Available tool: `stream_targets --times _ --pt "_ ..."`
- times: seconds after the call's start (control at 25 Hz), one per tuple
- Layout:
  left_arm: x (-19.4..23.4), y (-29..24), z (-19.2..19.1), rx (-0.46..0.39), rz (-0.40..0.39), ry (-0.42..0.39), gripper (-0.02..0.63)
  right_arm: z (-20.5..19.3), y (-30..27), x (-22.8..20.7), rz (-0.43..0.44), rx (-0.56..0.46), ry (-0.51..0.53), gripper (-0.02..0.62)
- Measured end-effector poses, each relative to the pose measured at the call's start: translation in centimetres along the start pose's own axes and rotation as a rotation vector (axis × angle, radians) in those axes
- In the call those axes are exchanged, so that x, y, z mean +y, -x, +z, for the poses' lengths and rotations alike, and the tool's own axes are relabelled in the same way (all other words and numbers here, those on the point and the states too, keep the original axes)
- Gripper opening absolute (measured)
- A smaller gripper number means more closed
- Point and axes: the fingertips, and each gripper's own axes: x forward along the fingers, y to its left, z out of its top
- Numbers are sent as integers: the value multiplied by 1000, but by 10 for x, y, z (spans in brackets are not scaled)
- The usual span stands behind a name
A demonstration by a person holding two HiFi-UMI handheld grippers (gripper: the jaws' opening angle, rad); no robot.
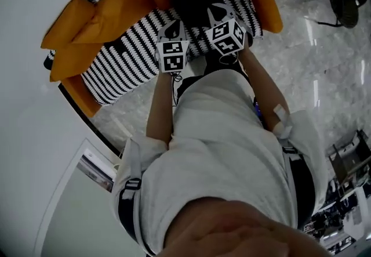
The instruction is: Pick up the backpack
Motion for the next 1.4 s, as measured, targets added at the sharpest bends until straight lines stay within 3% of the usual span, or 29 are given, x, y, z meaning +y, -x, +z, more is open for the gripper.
stream_targets --times 0.28,0.44,0.56,0.64,0.76,0.88,1.0,1.08,1.2,1.4 --pt "15 -68 -17 104 12 28 12 -33 -57 -34 49 79 -33 40" --pt "15 -96 -25 150 6 -8 12 -44 -79 -42 87 119 -35 40" --pt "17 -109 -26 176 -7 -22 12 -47 -93 -51 85 155 -1 40" --pt "25 -119 -27 182 10 -32 12 -45 -105 -61 55 172 75 40" --pt "39 -144 -35 213 59 -113 12 -49 -127 -74 5 214 276 40" --pt "50 -166 -35 238 96 -211 12 -55 -141 -78 18 237 385 40" --pt "58 -179 -21 191 94 -312 12 -54 -155 -78 44 215 424 40" --pt "60 -184 -14 160 89 -426 12 -53 -163 -76 49 197 434 41" --pt "60 -187 -10 186 110 -572 12 -54 -168 -74 62 169 425 40" --pt "59 -196 -18 264 46 -580 14 -49 -175 -73 82 144 415 41"
